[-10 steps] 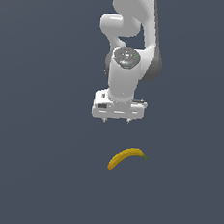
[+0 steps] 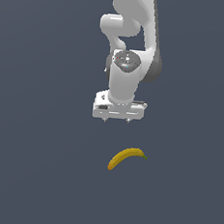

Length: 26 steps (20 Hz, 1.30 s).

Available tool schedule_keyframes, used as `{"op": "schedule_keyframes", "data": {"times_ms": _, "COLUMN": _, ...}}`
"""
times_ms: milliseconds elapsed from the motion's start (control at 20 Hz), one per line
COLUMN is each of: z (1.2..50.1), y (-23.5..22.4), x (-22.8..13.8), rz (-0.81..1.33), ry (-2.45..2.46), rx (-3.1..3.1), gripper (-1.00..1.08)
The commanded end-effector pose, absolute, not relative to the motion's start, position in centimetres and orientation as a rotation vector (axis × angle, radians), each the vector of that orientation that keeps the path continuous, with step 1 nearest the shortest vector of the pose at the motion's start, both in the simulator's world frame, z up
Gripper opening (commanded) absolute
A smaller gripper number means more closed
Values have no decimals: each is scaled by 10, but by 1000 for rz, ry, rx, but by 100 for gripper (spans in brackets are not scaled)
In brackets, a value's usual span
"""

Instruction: Pick up the object and move it to a goal position.

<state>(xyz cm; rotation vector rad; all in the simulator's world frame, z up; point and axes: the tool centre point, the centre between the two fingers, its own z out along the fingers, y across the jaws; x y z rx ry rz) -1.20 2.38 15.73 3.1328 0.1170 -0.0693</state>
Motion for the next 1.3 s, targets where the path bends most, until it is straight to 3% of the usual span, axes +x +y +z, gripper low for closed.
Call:
{"op": "schedule_keyframes", "data": {"times_ms": 0, "z": 156, "y": 24, "x": -13, "rz": -78, "ry": 120, "rx": 3132, "gripper": 100}}
{"op": "schedule_keyframes", "data": {"times_ms": 1250, "z": 135, "y": 38, "x": 22, "rz": -60, "ry": -456, "rx": 3106, "gripper": 100}}
